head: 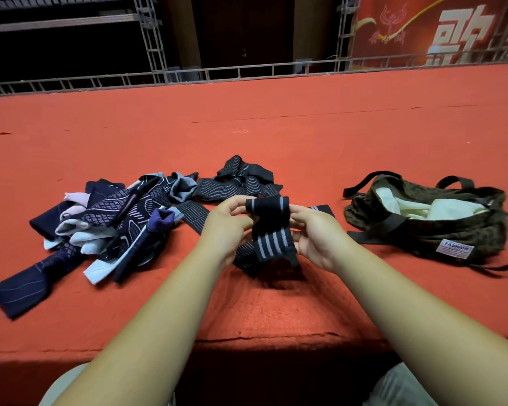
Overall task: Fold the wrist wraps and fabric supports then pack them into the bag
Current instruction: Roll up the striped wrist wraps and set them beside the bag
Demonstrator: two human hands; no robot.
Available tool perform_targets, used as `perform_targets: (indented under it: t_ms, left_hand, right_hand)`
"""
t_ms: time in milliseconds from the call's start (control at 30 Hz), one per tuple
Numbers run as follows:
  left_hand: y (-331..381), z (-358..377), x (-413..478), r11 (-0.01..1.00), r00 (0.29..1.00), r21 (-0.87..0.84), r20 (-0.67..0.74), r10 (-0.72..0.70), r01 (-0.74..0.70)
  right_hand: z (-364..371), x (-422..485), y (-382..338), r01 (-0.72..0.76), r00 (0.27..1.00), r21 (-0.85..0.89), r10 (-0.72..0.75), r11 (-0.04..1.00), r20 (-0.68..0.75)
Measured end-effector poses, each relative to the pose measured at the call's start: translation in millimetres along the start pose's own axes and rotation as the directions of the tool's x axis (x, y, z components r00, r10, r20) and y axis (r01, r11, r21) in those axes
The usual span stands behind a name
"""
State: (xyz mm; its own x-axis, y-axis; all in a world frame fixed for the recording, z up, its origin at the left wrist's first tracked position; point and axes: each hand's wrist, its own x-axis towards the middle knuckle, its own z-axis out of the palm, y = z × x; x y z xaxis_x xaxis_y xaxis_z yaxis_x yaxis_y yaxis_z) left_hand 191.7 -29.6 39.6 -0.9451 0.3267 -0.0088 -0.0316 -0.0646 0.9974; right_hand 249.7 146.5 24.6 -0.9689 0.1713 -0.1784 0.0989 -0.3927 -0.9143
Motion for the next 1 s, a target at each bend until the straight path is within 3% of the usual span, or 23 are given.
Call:
perform_targets:
  t_ms: [100,167,267,433,567,667,800,1000]
  left_hand:
    - [-1.6,0.5,0.8,1.000,1.000,0.025,0.016,0.017,-0.017]
    - [-1.1,0.9,3.1,0.997,0.999,0.065,0.026,0.027,-0.028]
    - [2.6,3.2,5.1,0.999,1.000,0.049,0.023,-0.005,0.004]
    - [0.5,13.4,1.6,0.992,0.992,-0.051,0.055,-0.110,0.113]
    - [-23.0,32.4,1.9,0.987,0.972,0.108,0.192,-0.139,0.120]
    - [-44.8,53.0,7.7,0.976,0.968,0.142,0.165,-0.187,0.165]
    - [-63.9,83.6,14.4,0.948,0.967,0.265,0.133,-0.219,0.178]
    - [-83.8,113.4,25.8,0.817,0.989,0.570,0.053,-0.136,0.082]
  right_hand:
    - [-3.7,-1.3,-3.9,-0.035,0.999,0.048,0.033,0.998,0.039]
    - [-4.2,-0.6,-6.3,-0.031,0.998,-0.029,0.033,0.999,0.058]
    - [-4.1,2.0,-8.4,0.051,0.998,-0.128,-0.047,0.991,0.037]
    - [-14.7,4.1,-1.8,0.159,0.987,-0.145,-0.163,0.977,-0.013]
    - [-37.9,2.6,12.1,0.227,0.971,-0.415,-0.239,0.881,0.024]
    - [-59.5,-2.8,16.2,0.215,0.962,-0.520,-0.272,0.827,-0.035]
    - [-86.1,-12.3,13.1,0.090,0.940,-0.631,-0.275,0.771,-0.202]
    - [-122.3,-8.3,25.9,0.027,0.908,-0.829,-0.361,0.558,-0.213]
